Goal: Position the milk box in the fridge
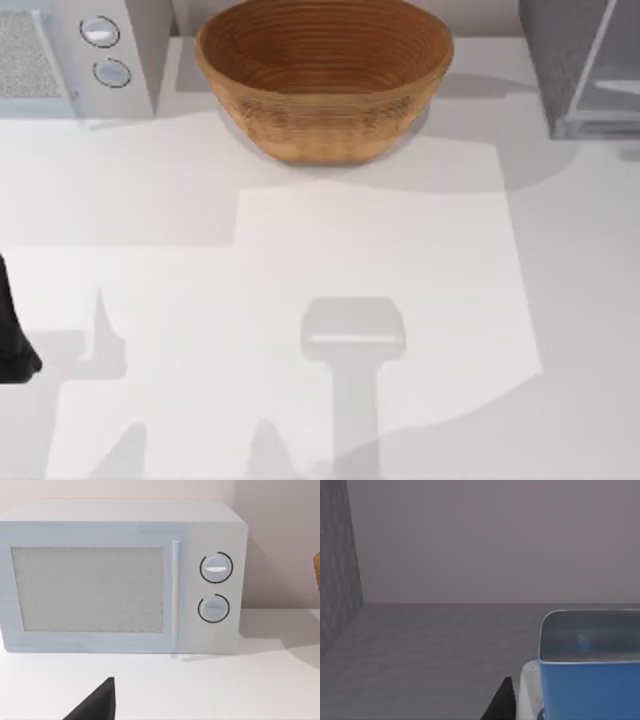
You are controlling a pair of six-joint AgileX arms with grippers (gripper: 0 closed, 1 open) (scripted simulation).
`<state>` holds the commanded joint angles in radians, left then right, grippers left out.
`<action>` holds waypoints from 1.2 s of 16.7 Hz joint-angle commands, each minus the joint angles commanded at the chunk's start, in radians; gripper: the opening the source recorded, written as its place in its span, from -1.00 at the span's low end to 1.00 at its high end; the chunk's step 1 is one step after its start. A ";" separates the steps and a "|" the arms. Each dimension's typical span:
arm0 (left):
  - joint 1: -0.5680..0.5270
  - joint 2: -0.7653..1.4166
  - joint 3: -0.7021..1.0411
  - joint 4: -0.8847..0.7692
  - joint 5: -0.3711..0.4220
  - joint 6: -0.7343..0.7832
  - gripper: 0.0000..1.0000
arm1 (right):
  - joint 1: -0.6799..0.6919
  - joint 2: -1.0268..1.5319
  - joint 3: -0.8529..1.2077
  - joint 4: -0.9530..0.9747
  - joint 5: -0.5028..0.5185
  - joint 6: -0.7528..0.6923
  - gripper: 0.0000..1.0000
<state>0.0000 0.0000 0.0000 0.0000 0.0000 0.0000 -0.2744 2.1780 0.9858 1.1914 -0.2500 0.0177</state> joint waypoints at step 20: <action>0.000 0.000 0.000 0.000 0.000 0.000 1.00 | 0.057 0.258 0.620 -0.365 0.058 -0.003 -1.00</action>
<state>0.0000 0.0000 0.0000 0.0000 0.0000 0.0000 -0.2178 2.4362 1.6059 0.8263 -0.1919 0.0146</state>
